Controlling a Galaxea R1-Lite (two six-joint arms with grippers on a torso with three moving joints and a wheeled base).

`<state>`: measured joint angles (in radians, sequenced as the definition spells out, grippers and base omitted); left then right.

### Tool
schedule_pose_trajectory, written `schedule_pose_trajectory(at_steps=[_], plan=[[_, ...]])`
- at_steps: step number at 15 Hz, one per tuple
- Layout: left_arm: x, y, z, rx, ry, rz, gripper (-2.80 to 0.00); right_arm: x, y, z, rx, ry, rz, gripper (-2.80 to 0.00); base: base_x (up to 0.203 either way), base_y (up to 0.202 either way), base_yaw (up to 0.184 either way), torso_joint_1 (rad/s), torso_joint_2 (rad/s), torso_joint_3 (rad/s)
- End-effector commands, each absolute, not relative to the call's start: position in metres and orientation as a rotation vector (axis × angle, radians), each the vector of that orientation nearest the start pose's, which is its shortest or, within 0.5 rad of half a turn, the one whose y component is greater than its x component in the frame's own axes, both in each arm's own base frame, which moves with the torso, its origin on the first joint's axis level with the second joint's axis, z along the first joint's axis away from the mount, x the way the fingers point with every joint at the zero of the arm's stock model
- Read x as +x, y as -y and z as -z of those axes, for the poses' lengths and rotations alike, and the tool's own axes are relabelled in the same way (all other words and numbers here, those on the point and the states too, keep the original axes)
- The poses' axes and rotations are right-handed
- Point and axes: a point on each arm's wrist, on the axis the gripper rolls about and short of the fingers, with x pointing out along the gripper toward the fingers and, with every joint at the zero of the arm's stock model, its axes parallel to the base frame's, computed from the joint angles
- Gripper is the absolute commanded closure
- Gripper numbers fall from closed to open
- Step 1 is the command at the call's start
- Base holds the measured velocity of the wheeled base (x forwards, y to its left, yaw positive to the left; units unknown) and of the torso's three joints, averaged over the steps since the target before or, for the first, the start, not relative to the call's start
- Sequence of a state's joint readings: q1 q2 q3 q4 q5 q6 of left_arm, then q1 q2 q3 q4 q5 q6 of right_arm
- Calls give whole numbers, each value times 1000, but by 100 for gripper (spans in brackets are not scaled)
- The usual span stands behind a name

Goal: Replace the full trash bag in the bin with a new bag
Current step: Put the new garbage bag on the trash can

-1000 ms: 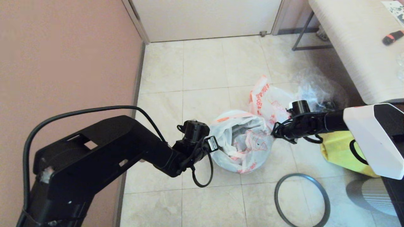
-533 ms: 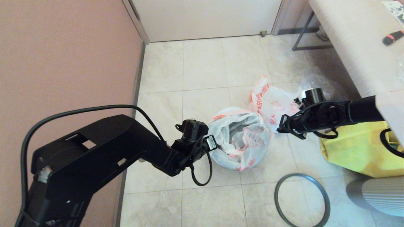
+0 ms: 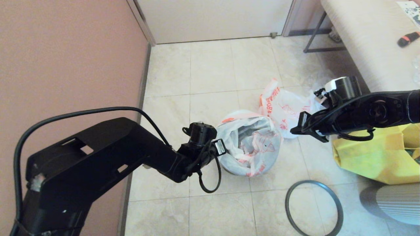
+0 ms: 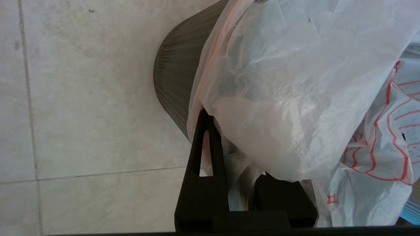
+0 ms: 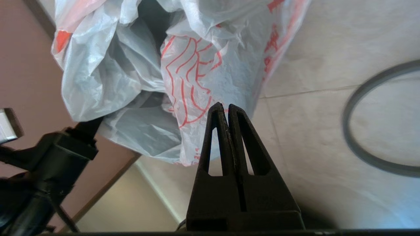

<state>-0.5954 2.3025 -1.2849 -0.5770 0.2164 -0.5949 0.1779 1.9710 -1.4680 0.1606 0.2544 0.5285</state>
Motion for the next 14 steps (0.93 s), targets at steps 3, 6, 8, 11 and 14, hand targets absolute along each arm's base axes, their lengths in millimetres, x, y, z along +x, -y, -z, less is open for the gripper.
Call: schedule_pose_trajectory(at_steps=[3,6,8,11,14], plan=[[370,249,-73,-368,-515,244,-280,363,-99,-204,458,-749,-195,-46,0,0,0,0,0,0],[366,246,-82,-370,-506,248,-280,353,-123,-207,399,-757,-241,-280,0,0,0,0,0,0],[358,243,-100,-357,-499,258,-280,348,-138,-211,289,-753,-206,-280,0,0,0,0,0,0],[338,240,-131,-324,-532,288,-280,343,-153,-223,195,-755,-209,-280,0,0,0,0,0,0],[330,233,-155,-325,-536,302,-280,342,-174,-218,79,-751,-218,-280,0,0,0,0,0,0]])
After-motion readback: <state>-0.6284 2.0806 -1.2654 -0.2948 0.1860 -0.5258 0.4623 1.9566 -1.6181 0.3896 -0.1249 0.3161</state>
